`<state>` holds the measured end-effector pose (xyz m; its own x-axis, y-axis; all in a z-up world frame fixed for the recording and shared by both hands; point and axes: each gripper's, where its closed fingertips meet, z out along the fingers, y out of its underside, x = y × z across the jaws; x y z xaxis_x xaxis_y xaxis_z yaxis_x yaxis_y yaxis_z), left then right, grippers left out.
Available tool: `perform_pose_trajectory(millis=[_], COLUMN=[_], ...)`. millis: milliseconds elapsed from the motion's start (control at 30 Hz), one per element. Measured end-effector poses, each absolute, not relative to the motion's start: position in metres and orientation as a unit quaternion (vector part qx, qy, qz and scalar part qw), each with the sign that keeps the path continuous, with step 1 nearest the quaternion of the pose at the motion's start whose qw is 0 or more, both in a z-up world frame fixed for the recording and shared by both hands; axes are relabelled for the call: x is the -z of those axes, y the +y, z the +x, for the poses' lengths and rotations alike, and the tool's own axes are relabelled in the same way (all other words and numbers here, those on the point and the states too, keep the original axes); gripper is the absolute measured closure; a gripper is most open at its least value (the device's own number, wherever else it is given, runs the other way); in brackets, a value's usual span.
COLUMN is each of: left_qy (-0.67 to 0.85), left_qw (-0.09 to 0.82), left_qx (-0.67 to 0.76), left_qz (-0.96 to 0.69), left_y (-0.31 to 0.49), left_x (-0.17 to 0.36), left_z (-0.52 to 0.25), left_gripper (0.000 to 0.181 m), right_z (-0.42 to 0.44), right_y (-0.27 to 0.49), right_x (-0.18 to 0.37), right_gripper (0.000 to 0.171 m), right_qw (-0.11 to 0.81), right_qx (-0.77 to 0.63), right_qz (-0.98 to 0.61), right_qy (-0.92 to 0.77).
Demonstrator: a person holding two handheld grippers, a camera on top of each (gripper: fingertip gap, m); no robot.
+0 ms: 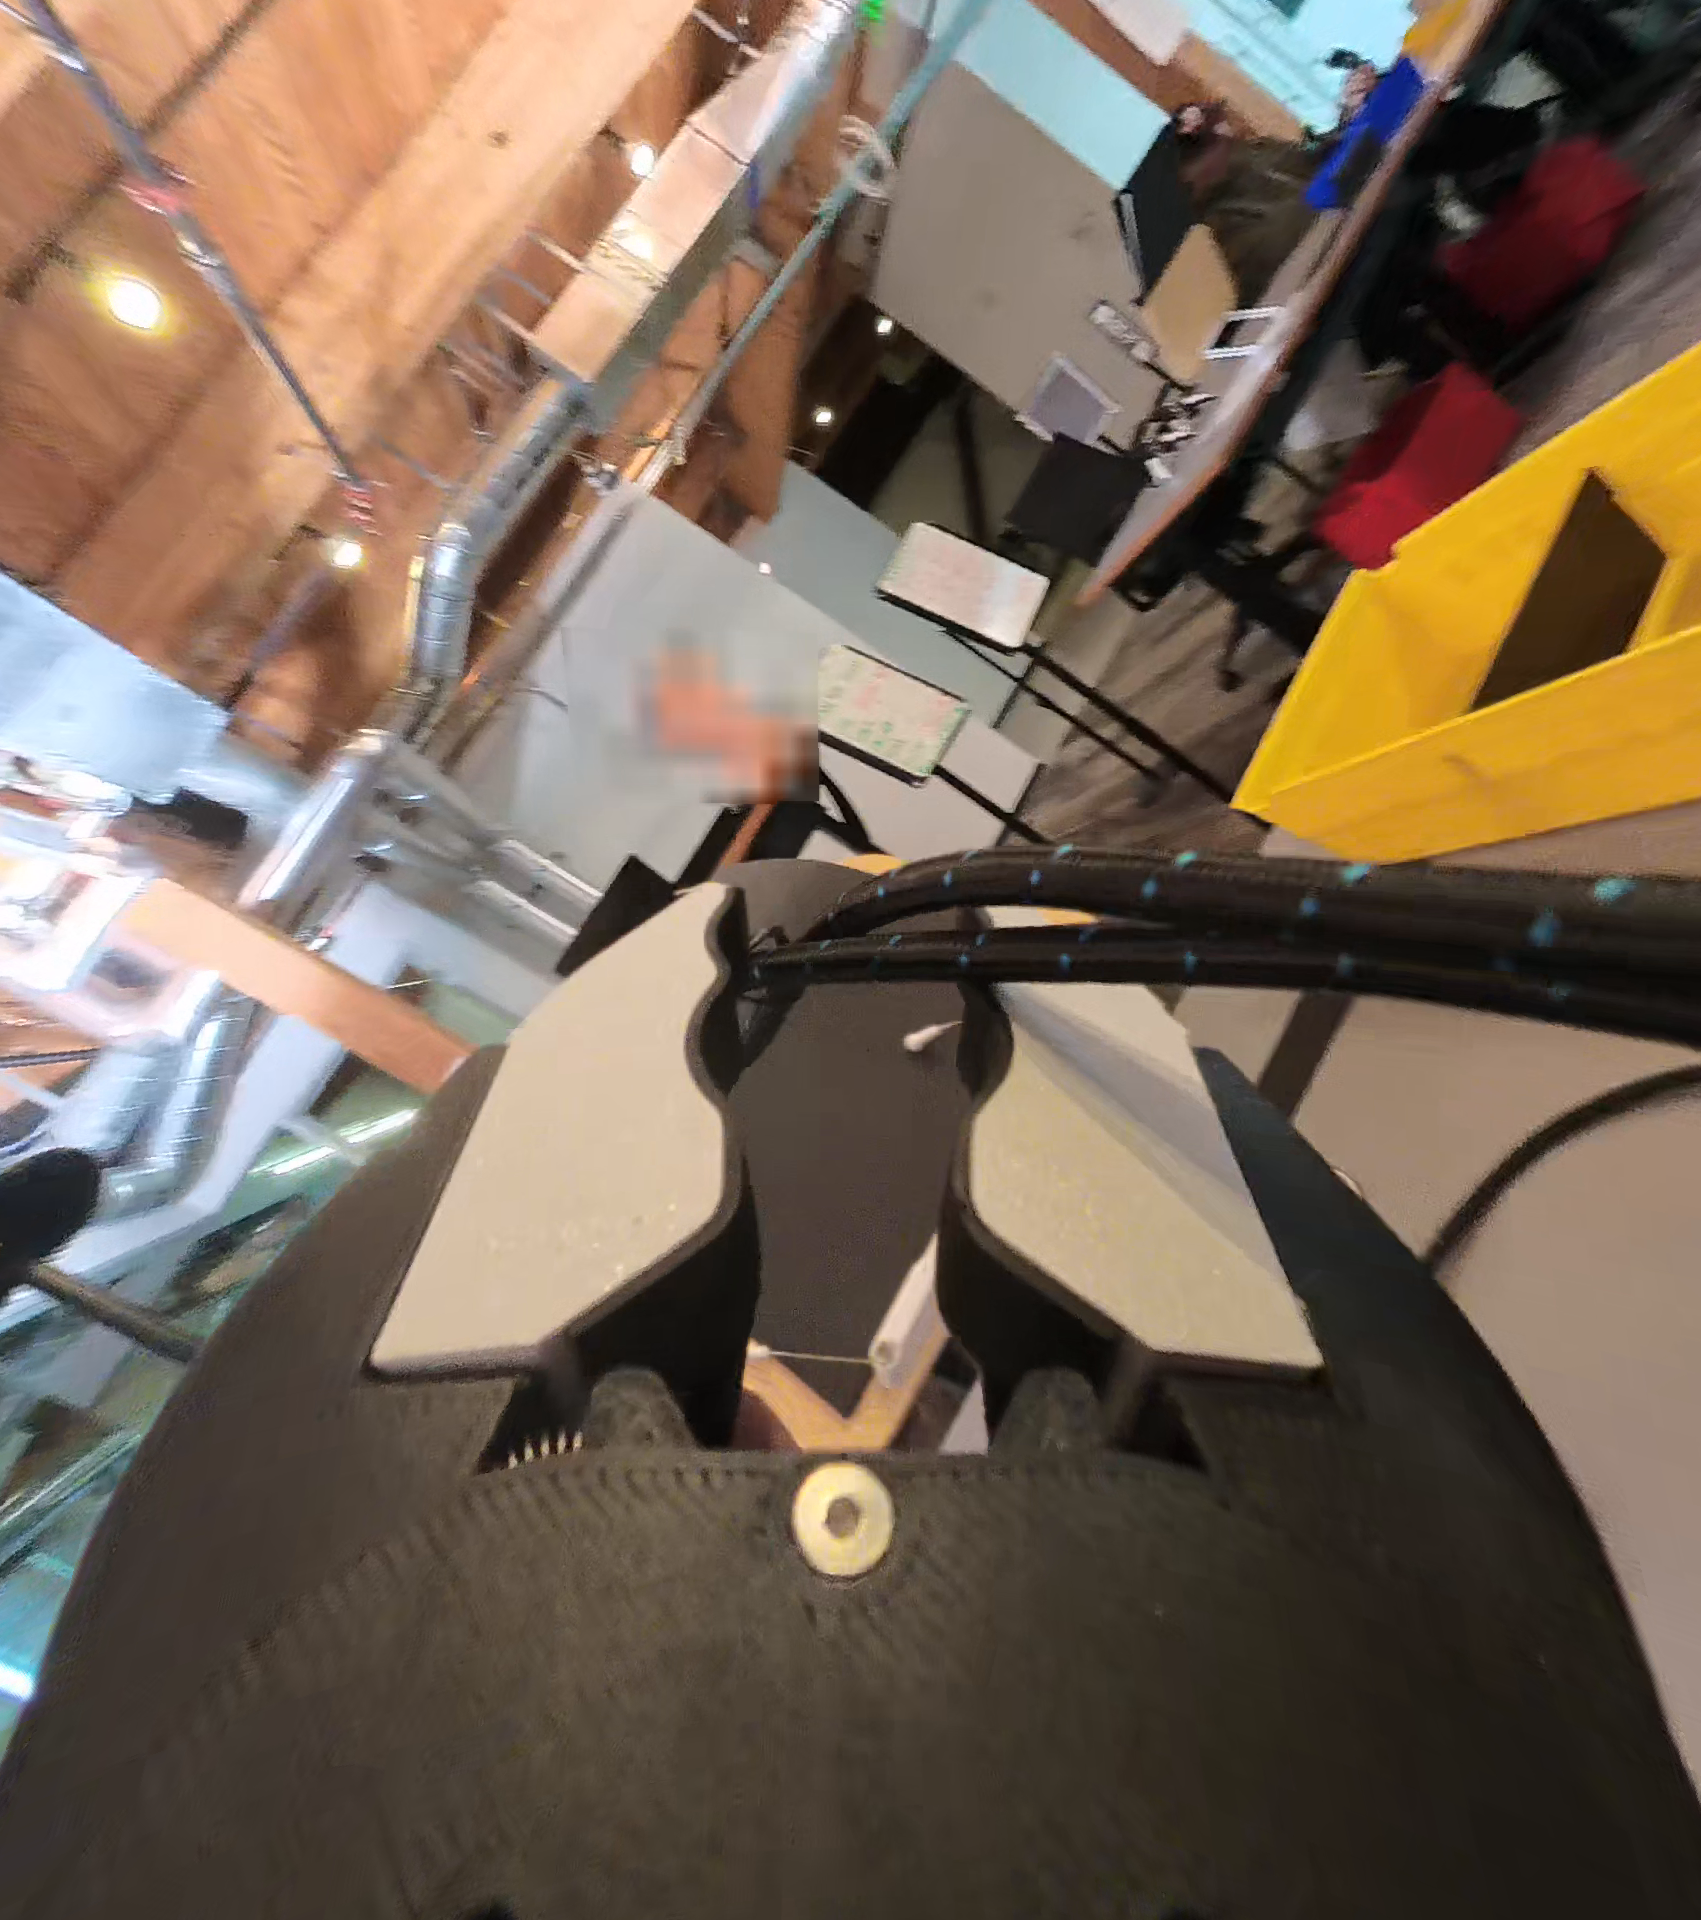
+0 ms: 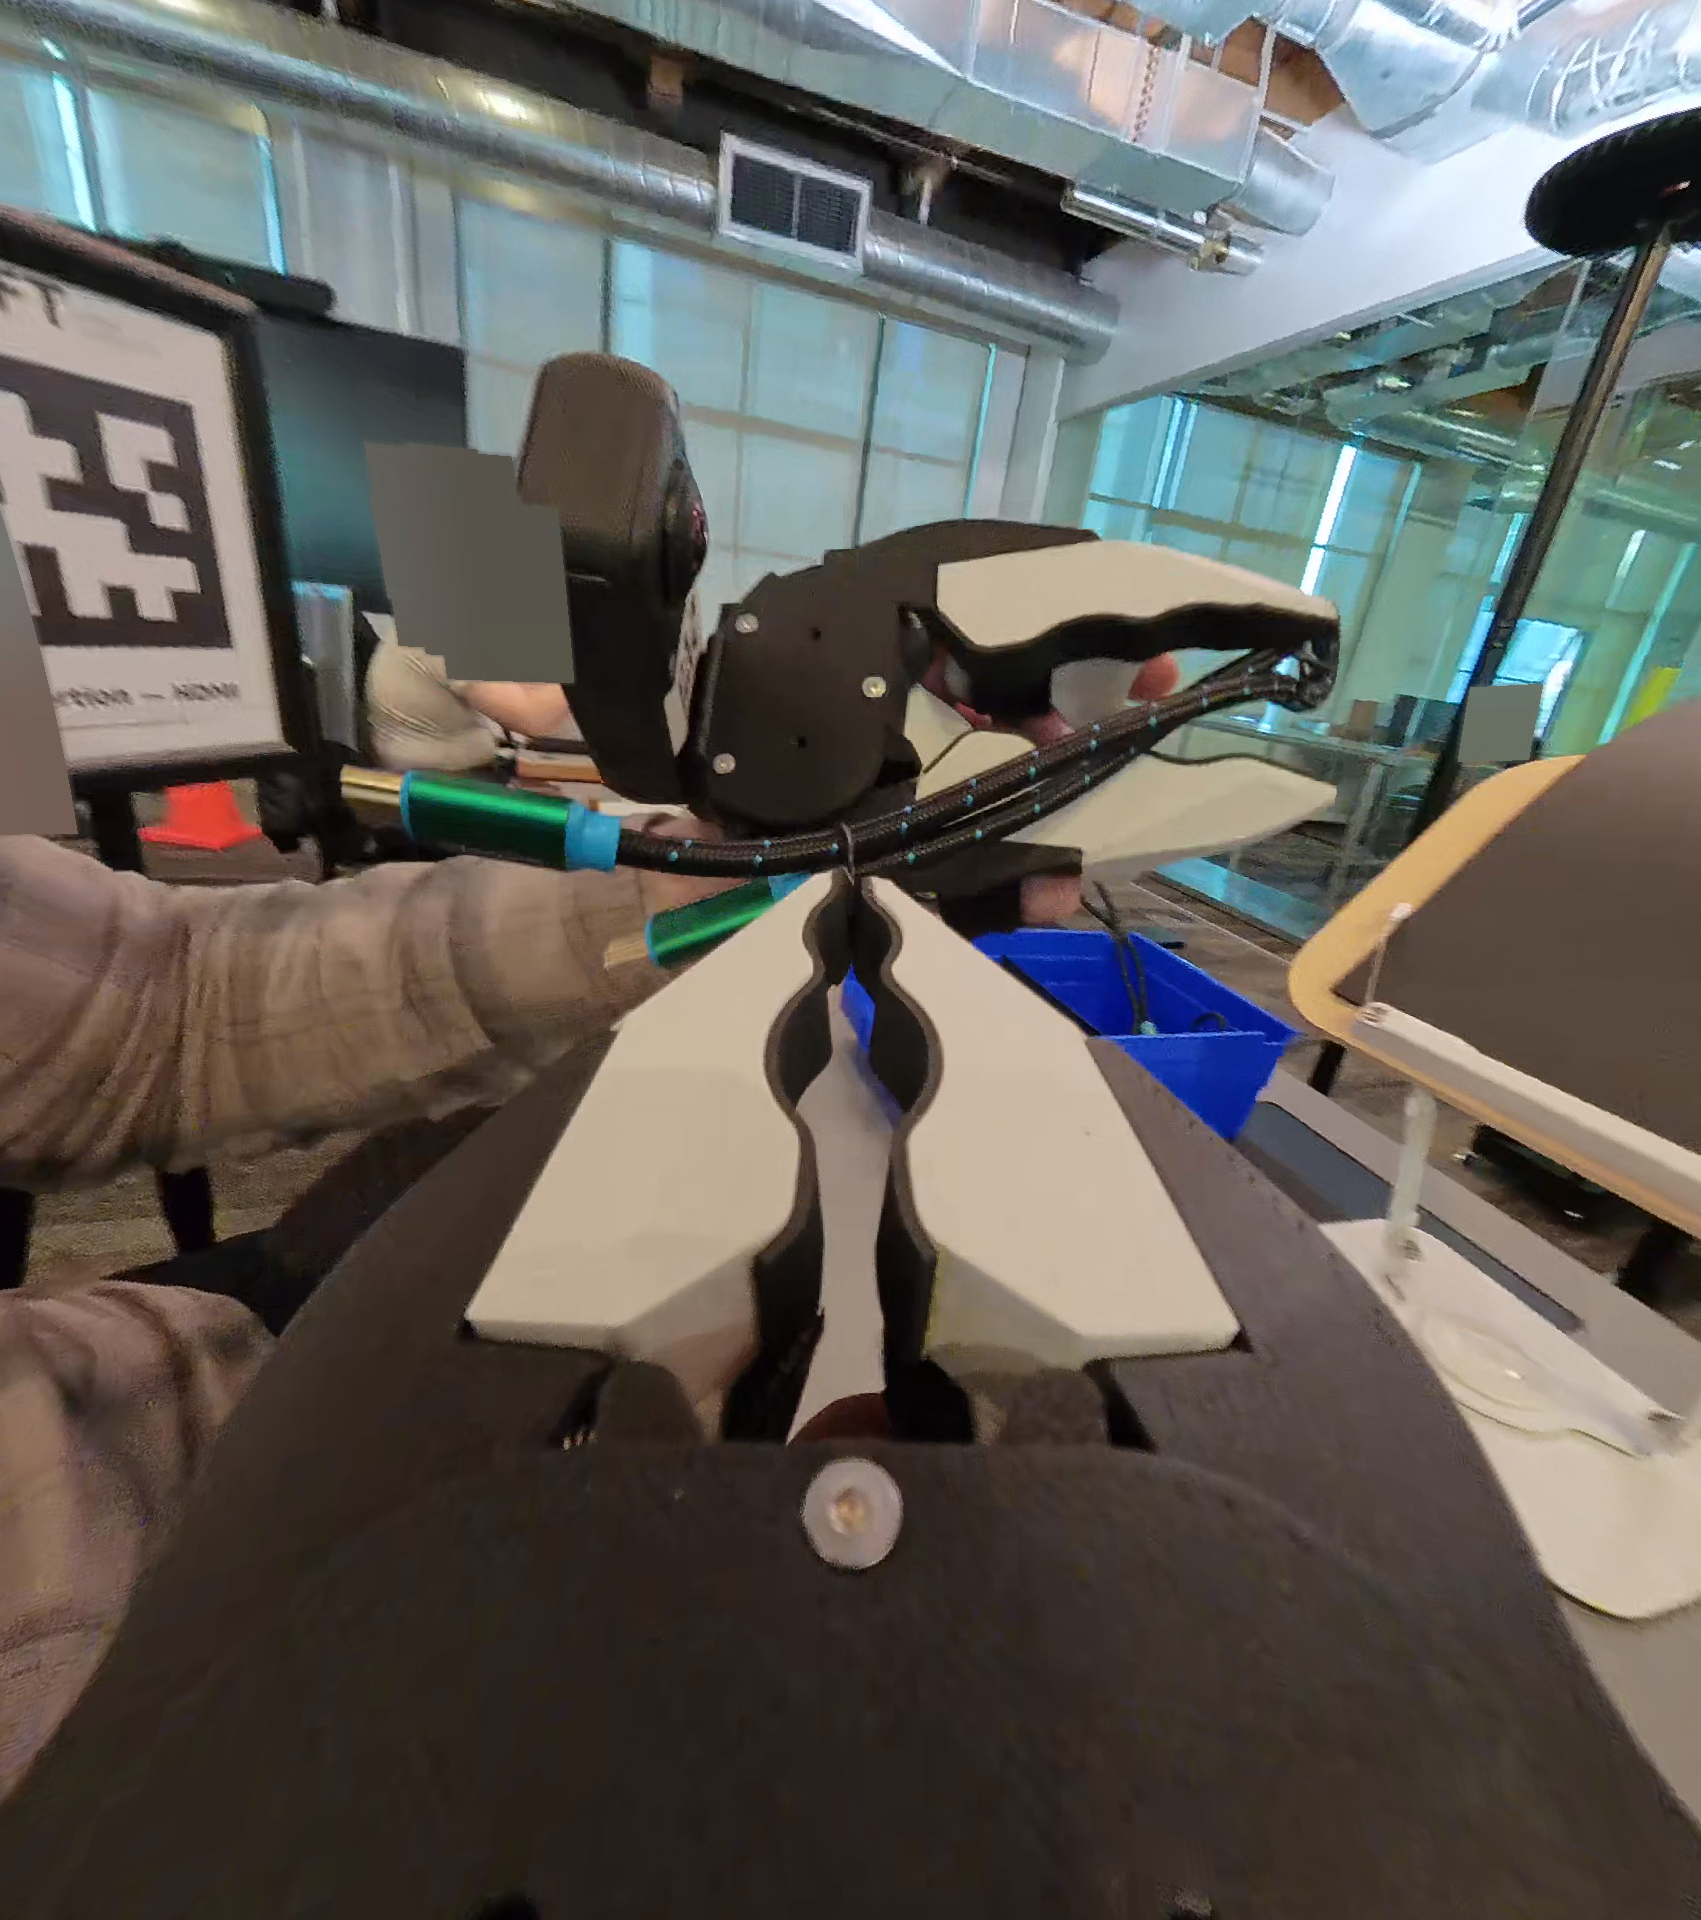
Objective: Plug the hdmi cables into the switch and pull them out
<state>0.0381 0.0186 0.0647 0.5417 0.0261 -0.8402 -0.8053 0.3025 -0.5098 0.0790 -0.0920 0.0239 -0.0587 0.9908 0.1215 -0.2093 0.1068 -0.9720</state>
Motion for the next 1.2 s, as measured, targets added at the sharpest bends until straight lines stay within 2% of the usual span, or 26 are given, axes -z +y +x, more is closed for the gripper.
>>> perform_pose_trajectory(millis=[233,267,400,533,633,800,900,1033,1200], left_qy=[0.316,0.313,0.291,0.252,0.199,0.102,0.073,0.122,0.231], left_qw=[0.741,0.736,0.731,0.736,0.741,0.742,0.740,0.718,0.681], left_qx=[-0.398,-0.393,-0.349,-0.333,-0.294,-0.151,-0.032,0.096,0.124], left_qz=[-0.438,-0.453,-0.509,-0.533,-0.571,-0.645,-0.668,-0.678,-0.684], left_y=[0.006,0.010,0.022,0.025,0.031,0.042,0.046,0.039,0.017], left_x=[-0.101,-0.098,-0.085,-0.080,-0.075,-0.064,-0.060,-0.057,-0.046], left_z=[0.027,0.023,0.009,-0.008,-0.026,-0.048,-0.045,-0.011,0.036], left_gripper=[0.137,0.136,0.112,0.110,0.107,0.089,0.093,0.096,0.087], right_z=[0.083,0.085,0.086,0.084,0.078,0.064,0.055,0.047,0.042], right_y=[-0.078,-0.075,-0.071,-0.074,-0.079,-0.081,-0.081,-0.068,-0.051], right_x=[-0.028,-0.031,-0.037,-0.031,-0.023,-0.001,0.013,0.028,0.042], right_gripper=[0.171,0.171,0.171,0.171,0.171,0.171,0.171,0.171,0.171], right_qw=[0.618,0.626,0.632,0.623,0.617,0.611,0.598,0.590,0.592], right_qx=[-0.472,-0.470,-0.474,-0.481,-0.469,-0.431,-0.412,-0.384,-0.339], right_qz=[-0.405,-0.404,-0.403,-0.400,-0.400,-0.409,-0.416,-0.442,-0.458], right_qy=[-0.481,-0.474,-0.463,-0.470,-0.489,-0.523,-0.548,-0.557,-0.570])
